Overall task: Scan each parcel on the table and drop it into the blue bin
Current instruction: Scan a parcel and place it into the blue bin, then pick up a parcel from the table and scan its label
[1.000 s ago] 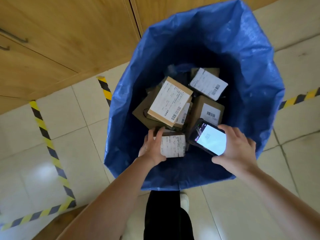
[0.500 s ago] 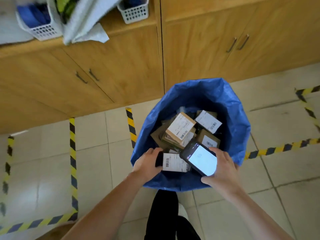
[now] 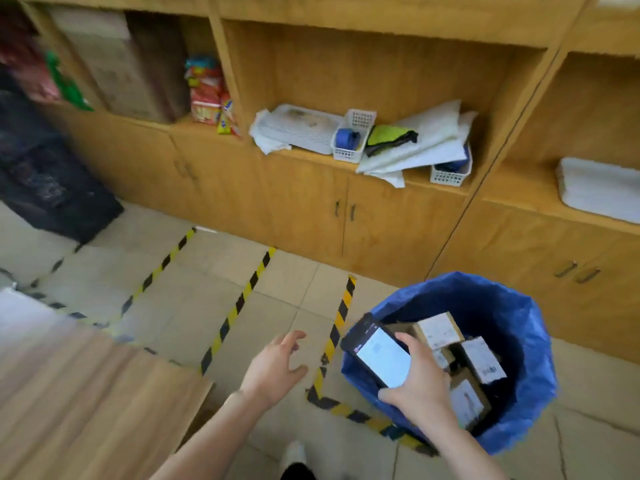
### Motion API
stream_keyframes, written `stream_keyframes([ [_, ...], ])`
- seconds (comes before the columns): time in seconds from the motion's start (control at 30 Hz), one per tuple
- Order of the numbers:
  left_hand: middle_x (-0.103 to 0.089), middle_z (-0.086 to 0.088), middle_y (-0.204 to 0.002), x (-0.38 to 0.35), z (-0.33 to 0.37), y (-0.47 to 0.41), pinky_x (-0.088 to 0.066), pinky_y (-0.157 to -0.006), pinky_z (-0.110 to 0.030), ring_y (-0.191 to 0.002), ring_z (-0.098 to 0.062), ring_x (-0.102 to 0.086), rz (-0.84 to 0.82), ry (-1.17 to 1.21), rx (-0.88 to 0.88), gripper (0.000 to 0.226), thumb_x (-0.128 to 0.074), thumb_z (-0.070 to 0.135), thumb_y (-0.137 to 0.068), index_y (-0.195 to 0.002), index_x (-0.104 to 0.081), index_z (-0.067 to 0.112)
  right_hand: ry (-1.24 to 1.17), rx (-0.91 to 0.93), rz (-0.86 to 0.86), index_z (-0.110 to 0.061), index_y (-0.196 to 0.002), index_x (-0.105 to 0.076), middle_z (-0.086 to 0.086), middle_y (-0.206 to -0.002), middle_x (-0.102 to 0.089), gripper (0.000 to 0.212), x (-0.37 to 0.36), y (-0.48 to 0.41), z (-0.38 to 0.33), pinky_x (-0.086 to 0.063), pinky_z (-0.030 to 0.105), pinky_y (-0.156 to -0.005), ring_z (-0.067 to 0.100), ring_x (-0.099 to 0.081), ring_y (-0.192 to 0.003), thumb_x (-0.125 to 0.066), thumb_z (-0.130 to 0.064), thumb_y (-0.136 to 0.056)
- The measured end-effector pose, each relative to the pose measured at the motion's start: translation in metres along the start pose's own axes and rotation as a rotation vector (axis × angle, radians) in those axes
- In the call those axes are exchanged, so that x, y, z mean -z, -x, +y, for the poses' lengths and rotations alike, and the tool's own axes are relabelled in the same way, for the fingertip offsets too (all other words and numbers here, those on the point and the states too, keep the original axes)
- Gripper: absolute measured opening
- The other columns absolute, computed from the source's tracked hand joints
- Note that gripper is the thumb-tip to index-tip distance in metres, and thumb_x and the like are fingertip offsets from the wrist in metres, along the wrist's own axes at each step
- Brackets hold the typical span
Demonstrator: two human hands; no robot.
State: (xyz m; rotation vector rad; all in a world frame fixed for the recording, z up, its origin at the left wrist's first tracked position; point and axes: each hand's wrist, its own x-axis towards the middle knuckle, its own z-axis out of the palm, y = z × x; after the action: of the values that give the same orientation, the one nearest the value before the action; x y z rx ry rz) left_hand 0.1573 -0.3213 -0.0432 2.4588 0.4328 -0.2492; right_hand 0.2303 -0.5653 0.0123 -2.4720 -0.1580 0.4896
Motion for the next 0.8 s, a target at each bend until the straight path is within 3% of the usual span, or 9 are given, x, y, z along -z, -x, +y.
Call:
stream_keyframes([
  [0.2,-0.051,0.015,-0.121,0.072,-0.091,0.097,-0.046,-0.09,-0.019,-0.111,0.0,-0.052,0.258,0.096,0.202,0.058,-0.064,0.038,-0.085,-0.137,-0.039,0.039,0.122,0.227,-0.198,-0.037,-0.132,-0.034,-0.012,-0.125,-0.047,0.091,-0.058,0.024,-0.109,-0.046,0.036,-0.091,0.013,-0.048,-0.115,-0.077,-0.032,-0.052],
  [0.37,-0.051,0.013,-0.124,0.123,-0.185,0.193,-0.043,-0.096,-0.022,-0.118,-0.002,-0.05,0.443,0.167,0.364,0.058,-0.066,0.036,-0.084,-0.136,-0.042,0.035,0.221,0.396,-0.349,-0.043,-0.126,-0.03,-0.017,-0.11,-0.039,0.093,-0.135,0.059,-0.202,-0.047,0.031,-0.086,0.008,-0.045,-0.1,-0.072,-0.037,-0.044],
  [0.8,-0.047,0.018,-0.123,0.185,-0.398,0.471,-0.037,-0.098,-0.014,-0.119,0.0,-0.044,0.873,0.179,0.804,0.058,-0.072,0.029,-0.082,-0.134,-0.048,0.033,0.27,0.728,-0.7,-0.036,-0.13,-0.04,-0.012,-0.117,-0.045,0.096,-0.371,0.238,-0.386,-0.037,0.032,-0.093,0.008,-0.046,-0.102,-0.076,-0.03,-0.041],
])
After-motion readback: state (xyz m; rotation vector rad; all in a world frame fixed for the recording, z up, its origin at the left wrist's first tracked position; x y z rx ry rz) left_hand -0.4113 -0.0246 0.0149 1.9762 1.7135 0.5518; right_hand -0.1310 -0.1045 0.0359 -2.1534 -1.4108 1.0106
